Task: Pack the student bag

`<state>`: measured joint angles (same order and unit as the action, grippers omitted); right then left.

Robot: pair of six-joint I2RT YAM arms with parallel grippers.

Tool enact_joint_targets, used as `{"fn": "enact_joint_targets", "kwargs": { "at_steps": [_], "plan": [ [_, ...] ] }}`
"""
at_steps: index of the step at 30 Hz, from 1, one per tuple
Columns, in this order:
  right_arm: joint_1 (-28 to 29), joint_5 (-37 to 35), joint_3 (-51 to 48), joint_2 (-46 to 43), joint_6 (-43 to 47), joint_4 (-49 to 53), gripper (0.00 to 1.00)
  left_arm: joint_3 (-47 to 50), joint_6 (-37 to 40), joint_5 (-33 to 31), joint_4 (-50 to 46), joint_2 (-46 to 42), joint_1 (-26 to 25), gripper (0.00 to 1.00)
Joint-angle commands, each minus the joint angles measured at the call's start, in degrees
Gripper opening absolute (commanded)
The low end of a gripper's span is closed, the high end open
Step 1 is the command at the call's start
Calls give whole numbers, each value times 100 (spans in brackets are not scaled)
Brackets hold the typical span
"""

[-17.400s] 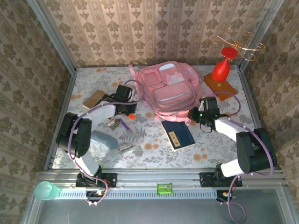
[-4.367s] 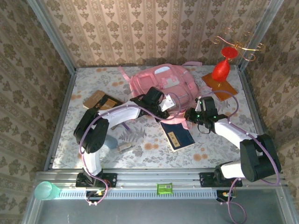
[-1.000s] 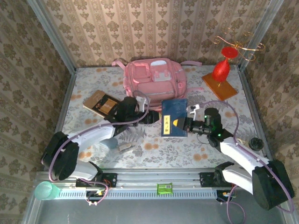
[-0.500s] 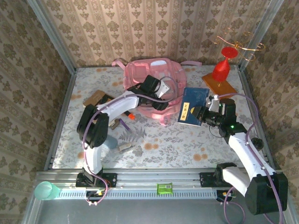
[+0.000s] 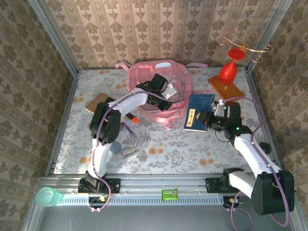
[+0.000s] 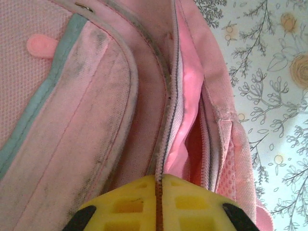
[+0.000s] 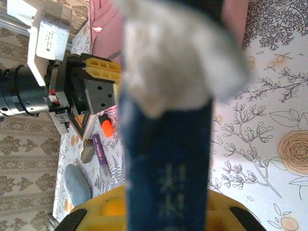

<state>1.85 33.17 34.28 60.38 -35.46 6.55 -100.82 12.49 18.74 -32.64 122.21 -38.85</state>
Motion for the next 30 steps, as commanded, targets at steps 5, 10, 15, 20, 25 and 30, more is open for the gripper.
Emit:
{"fn": "enact_joint_targets", "kwargs": {
  "at_steps": [5, 10, 15, 20, 25, 30],
  "plan": [
    [-26, 213, 8, 68, 250, 8, 0, -62, -299, 768, 139, -322, 180, 0],
    [136, 651, 90, 299, -114, -298, 0, 691, -997, 1114, 1489, -1460, 387, 0],
    [600, 968, 140, 587, -708, -1016, 0, 555, -1229, 733, 1660, -1841, 492, 0],
    [1249, 748, 299, 1278, -1344, -1852, 0, 115, -1207, 516, 1436, -1806, 484, 0],
    [1536, 365, 680, 2512, -2648, -3370, 0, -68, -1211, 490, 1311, -1826, 432, 0],
    [1734, -310, 1502, 3698, -3689, -4193, 0, 7, -1226, 446, 1306, -1872, 370, 0]
  ]
}}
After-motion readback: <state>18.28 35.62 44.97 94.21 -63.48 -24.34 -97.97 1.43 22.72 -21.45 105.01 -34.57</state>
